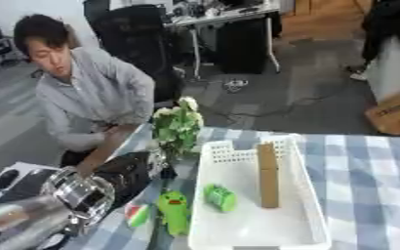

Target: Pick up objects on the table and place them in the box.

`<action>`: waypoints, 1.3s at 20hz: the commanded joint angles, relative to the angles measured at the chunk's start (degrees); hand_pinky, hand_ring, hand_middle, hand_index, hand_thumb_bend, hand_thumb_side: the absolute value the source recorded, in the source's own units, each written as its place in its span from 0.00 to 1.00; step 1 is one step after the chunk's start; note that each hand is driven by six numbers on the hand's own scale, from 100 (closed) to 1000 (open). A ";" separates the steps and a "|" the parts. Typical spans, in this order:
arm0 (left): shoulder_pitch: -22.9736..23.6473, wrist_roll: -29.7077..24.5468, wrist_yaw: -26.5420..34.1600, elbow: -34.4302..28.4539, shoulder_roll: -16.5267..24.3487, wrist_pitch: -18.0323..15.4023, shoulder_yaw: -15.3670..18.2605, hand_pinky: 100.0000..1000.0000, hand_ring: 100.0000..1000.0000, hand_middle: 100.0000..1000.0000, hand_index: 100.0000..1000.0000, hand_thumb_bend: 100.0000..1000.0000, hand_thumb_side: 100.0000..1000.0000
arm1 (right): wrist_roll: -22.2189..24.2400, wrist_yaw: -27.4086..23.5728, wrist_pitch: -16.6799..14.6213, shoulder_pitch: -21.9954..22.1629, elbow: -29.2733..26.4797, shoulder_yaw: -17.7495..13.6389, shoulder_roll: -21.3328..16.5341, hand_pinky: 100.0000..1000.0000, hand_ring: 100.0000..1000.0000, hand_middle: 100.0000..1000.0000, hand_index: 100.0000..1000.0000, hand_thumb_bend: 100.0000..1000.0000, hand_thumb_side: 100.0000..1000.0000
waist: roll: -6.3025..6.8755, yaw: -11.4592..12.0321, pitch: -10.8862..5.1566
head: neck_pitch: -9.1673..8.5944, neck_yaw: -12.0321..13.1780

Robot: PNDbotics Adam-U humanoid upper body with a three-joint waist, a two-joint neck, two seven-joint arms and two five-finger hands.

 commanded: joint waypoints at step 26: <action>-3.88 -2.20 0.23 -3.02 6.47 0.25 0.23 0.00 0.00 0.00 0.22 0.00 0.27 | -0.64 -0.19 0.65 1.03 -0.86 -0.27 -2.50 0.76 0.73 0.61 0.64 0.00 0.18 | 0.80 2.01 -2.47 | 1.35 -0.87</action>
